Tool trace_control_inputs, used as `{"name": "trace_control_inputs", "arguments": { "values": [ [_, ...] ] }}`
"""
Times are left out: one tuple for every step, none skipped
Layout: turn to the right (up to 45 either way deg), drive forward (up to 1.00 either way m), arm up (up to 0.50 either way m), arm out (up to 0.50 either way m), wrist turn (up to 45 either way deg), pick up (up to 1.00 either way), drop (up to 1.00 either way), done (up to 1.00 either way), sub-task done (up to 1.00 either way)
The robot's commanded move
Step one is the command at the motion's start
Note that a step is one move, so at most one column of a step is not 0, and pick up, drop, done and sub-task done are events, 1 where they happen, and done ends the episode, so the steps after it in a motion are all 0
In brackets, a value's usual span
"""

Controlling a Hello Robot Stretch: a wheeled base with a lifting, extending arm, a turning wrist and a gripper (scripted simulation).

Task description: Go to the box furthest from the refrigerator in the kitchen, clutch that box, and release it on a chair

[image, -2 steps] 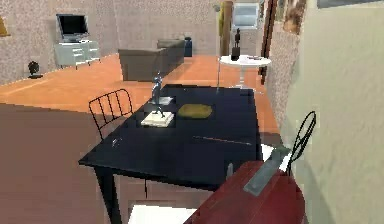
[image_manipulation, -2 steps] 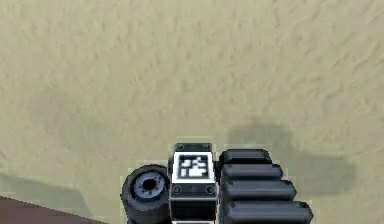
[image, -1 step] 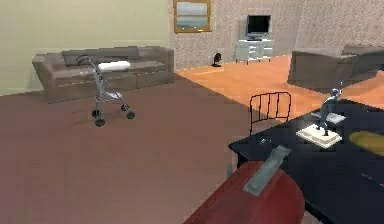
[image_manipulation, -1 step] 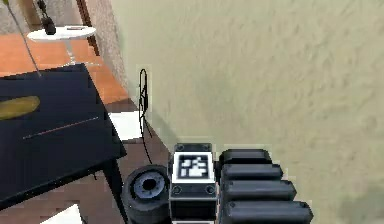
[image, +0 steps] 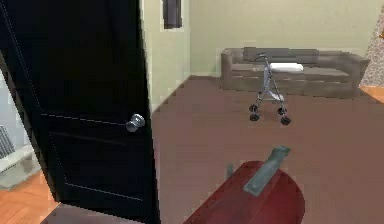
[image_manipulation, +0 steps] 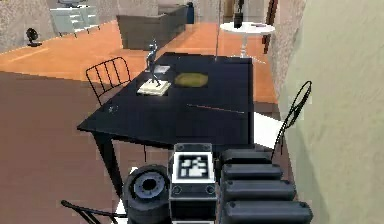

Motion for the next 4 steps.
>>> {"name": "trace_control_inputs", "arguments": {
  "values": [
    [-36.0, 0.0, 0.0, 0.0, 0.0, 0.0, 0.0, 0.0, 0.0],
    [45.0, 0.0, 0.0, 0.0, 0.0, 0.0, 0.0, 0.0, 0.0],
    [45.0, 0.0, 0.0, 0.0, 0.0, 0.0, 0.0, 0.0, 0.0],
    [45.0, 0.0, 0.0, 0.0, 0.0, 0.0, 0.0, 0.0, 0.0]
  ]
}}
